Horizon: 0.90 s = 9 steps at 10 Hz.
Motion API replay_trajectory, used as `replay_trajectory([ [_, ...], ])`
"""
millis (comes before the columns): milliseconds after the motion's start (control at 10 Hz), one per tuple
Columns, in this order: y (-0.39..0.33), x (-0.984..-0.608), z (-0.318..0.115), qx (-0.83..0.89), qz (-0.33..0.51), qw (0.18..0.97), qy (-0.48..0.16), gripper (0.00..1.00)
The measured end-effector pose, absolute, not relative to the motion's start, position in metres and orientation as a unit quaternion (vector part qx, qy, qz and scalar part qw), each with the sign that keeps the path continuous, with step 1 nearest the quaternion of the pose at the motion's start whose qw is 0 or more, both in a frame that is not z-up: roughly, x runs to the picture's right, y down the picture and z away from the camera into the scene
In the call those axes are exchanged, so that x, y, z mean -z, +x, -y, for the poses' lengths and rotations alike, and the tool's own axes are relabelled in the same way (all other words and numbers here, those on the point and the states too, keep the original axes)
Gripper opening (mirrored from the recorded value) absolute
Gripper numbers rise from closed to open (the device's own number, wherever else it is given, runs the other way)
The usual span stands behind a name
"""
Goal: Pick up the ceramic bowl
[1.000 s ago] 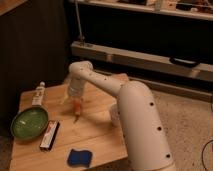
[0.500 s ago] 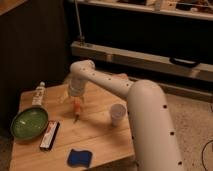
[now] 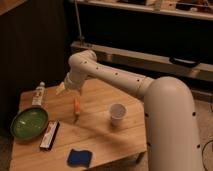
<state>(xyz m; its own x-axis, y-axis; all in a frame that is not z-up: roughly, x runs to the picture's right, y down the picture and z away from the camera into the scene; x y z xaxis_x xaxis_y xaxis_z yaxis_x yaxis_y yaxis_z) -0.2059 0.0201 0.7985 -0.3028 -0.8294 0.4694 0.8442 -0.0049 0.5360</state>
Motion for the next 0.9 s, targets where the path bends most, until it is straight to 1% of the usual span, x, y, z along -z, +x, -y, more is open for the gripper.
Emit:
replay_trajectory([
  [300,-0.206,-0.799,-0.02,0.708,0.386,0.592,-0.007,0.8],
  [500,-0.214,-0.799,-0.021,0.698,0.398,0.595,0.021,0.8],
  [700,-0.244,-0.794,-0.03,0.696,0.414,0.585,0.047,0.8],
  [900,-0.26,-0.795,-0.037,0.701,0.413,0.578,0.052,0.8],
])
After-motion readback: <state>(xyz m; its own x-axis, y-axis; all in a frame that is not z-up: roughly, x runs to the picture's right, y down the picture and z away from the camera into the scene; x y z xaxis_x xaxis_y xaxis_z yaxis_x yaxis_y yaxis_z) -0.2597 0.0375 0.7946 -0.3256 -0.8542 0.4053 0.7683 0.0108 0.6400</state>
